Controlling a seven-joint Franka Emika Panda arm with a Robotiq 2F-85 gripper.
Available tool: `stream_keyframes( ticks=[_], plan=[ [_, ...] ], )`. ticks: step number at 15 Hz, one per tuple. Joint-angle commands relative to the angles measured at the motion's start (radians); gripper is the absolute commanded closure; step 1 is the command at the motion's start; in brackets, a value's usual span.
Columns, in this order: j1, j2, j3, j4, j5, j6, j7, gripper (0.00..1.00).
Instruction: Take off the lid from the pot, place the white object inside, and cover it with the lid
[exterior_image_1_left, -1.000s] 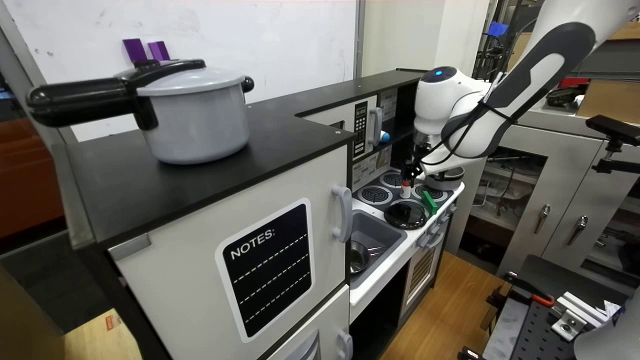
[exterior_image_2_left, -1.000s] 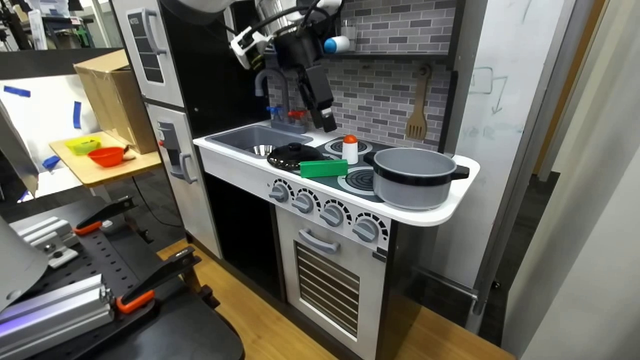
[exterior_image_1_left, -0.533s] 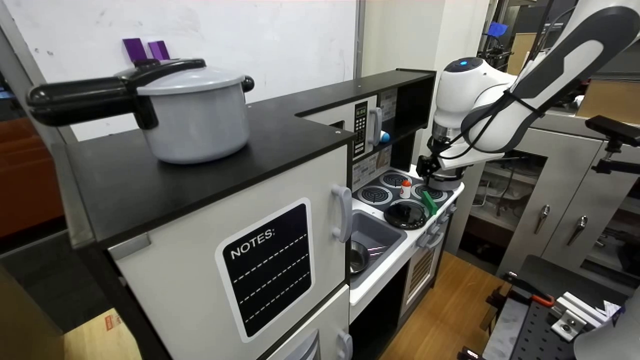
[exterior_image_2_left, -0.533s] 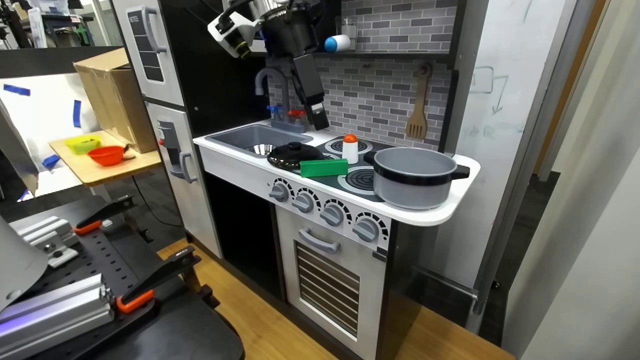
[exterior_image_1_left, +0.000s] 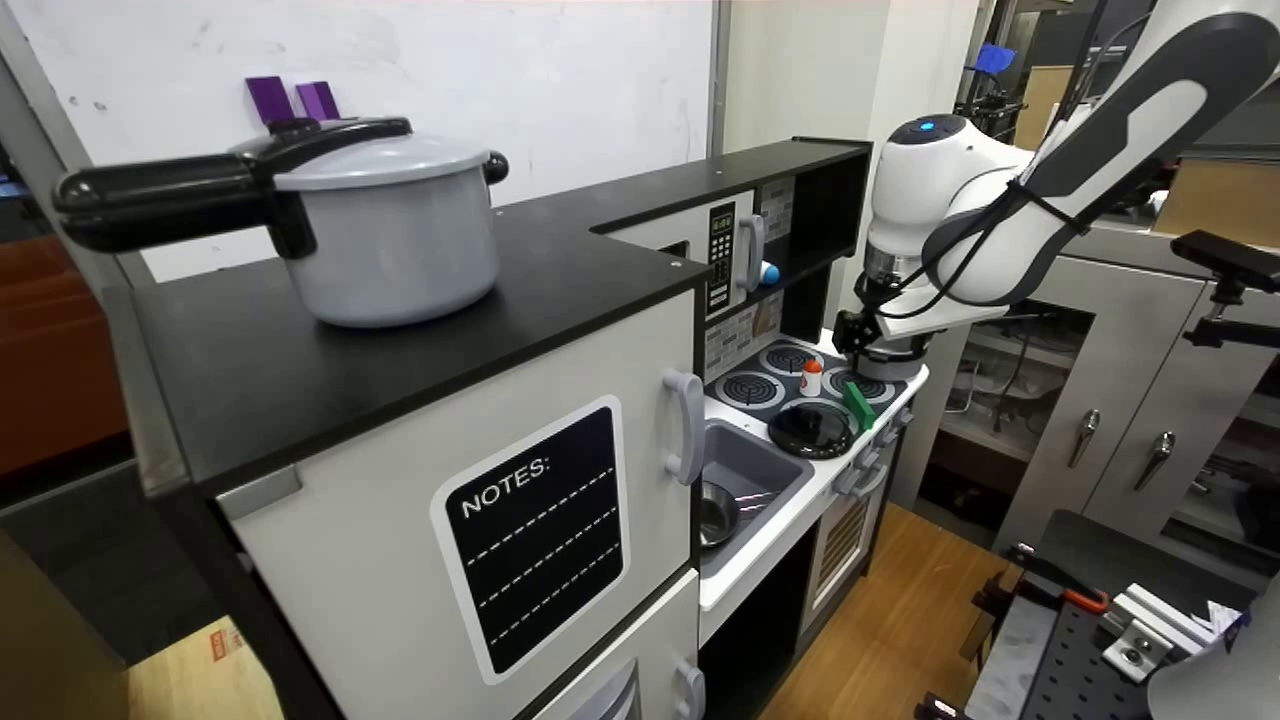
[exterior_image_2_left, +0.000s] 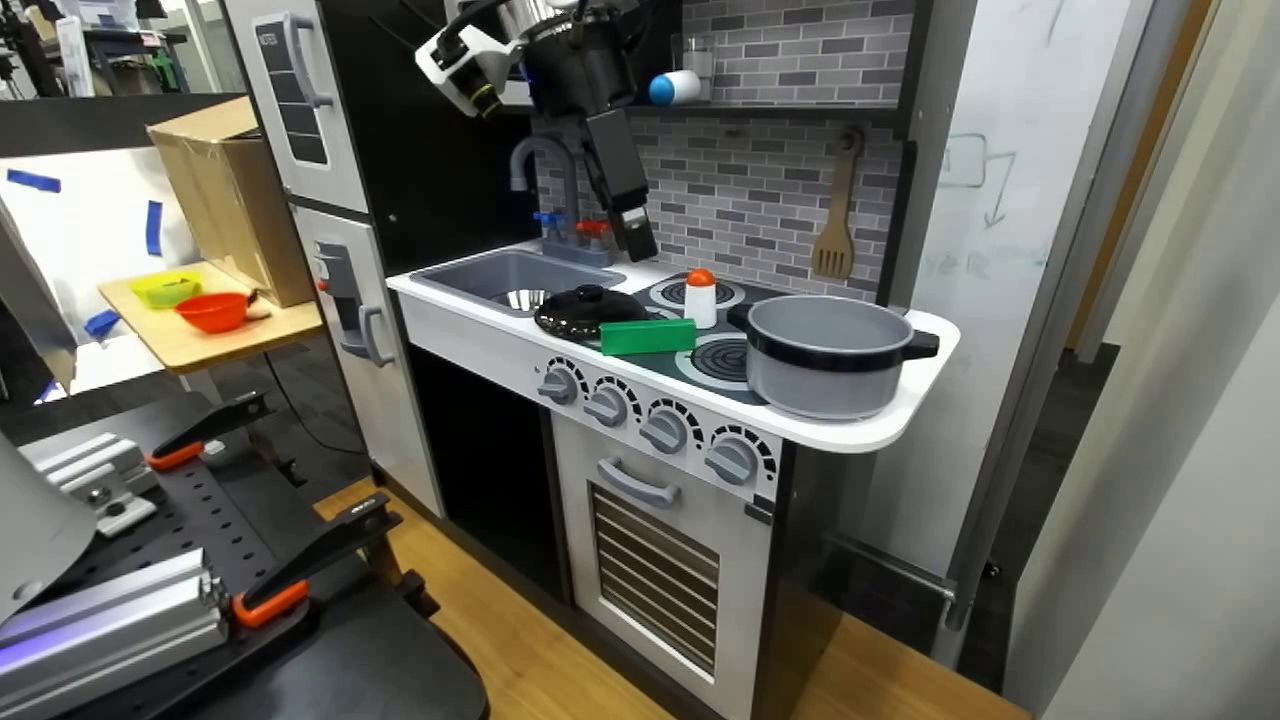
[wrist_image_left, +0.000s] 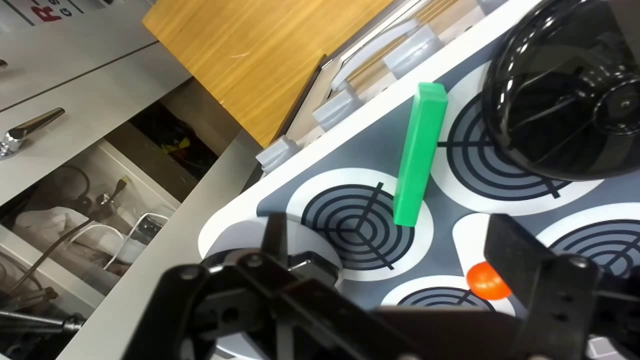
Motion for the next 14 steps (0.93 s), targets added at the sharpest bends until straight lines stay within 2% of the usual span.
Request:
stream_keyframes(
  ticks=[1, 3, 4, 7, 10, 14],
  plan=[
    [-0.032, 0.011, 0.041, 0.008, 0.031, 0.003, -0.026, 0.00],
    [-0.017, 0.029, 0.056, 0.021, 0.114, 0.028, -0.095, 0.00],
    [-0.005, 0.039, 0.067, 0.025, 0.199, 0.049, -0.179, 0.00],
    [0.010, 0.074, 0.099, 0.058, 0.359, 0.063, -0.344, 0.00],
    [0.007, 0.122, 0.105, 0.106, 0.425, 0.090, -0.442, 0.00],
    [0.001, 0.191, 0.088, 0.169, 0.440, 0.128, -0.506, 0.00]
  ],
)
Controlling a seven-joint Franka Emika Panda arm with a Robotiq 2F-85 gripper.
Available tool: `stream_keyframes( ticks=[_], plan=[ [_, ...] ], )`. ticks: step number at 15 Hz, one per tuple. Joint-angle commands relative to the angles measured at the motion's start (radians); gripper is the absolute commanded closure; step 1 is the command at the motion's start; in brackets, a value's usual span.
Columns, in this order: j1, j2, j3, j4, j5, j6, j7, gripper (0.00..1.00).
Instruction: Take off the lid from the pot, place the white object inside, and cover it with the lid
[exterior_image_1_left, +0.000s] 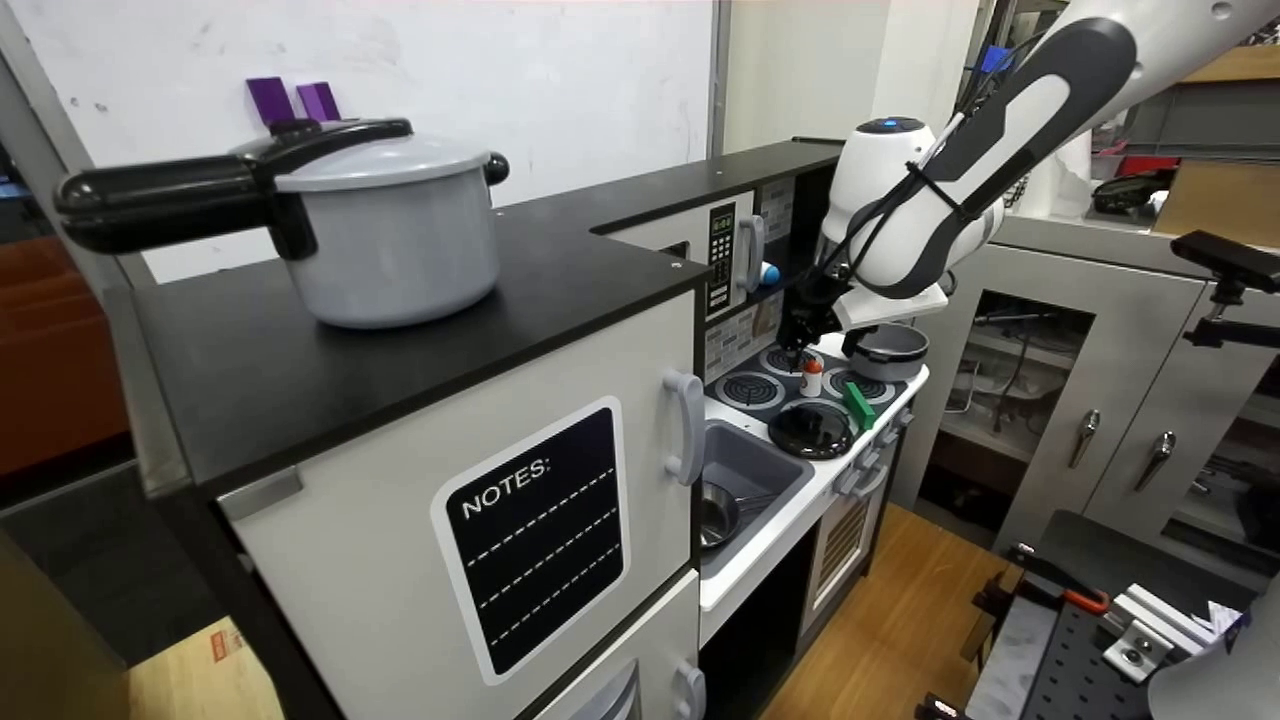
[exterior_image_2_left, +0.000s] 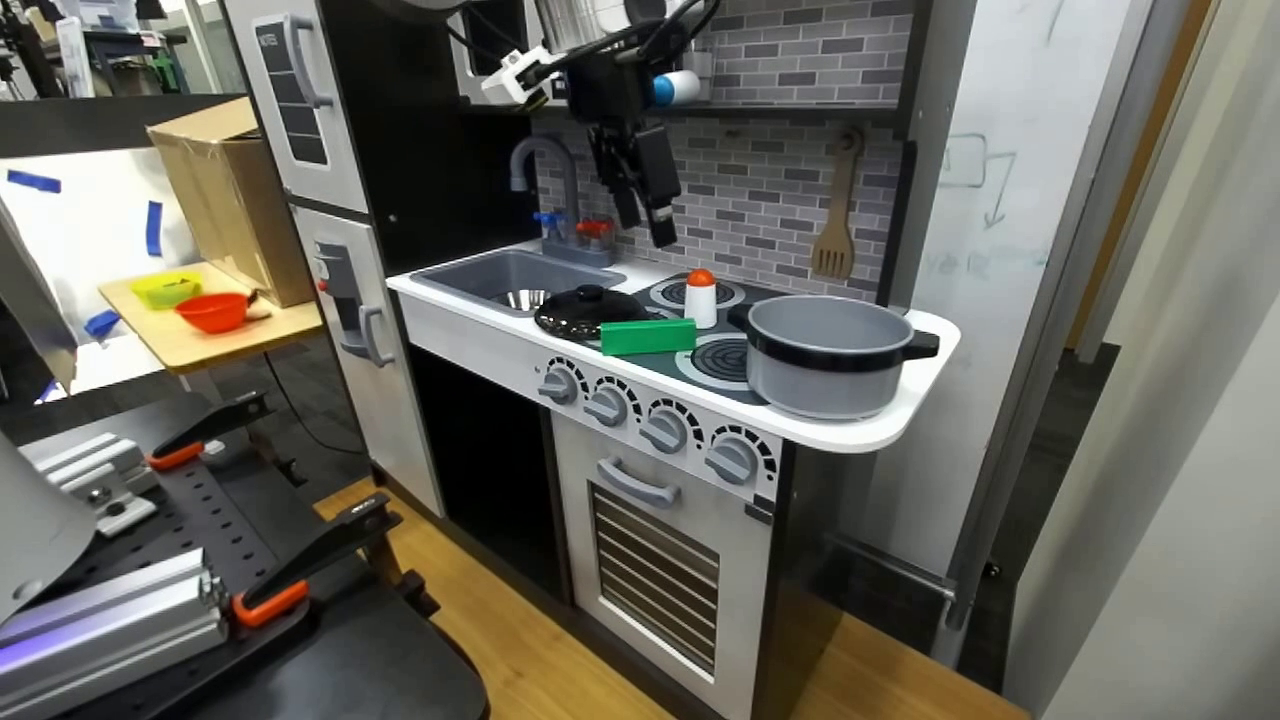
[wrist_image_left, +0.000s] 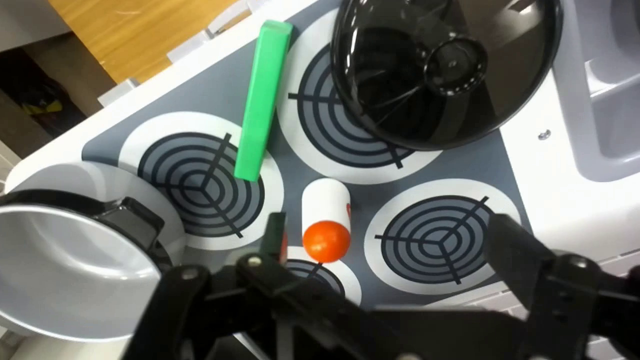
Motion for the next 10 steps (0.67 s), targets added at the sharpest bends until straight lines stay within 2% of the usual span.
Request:
stream_keyframes(
  ticks=[1, 10],
  plan=[
    [-0.010, 0.066, -0.006, 0.057, 0.045, 0.027, -0.083, 0.00],
    [-0.002, 0.177, -0.052, 0.153, 0.047, 0.019, -0.096, 0.00]
  ],
)
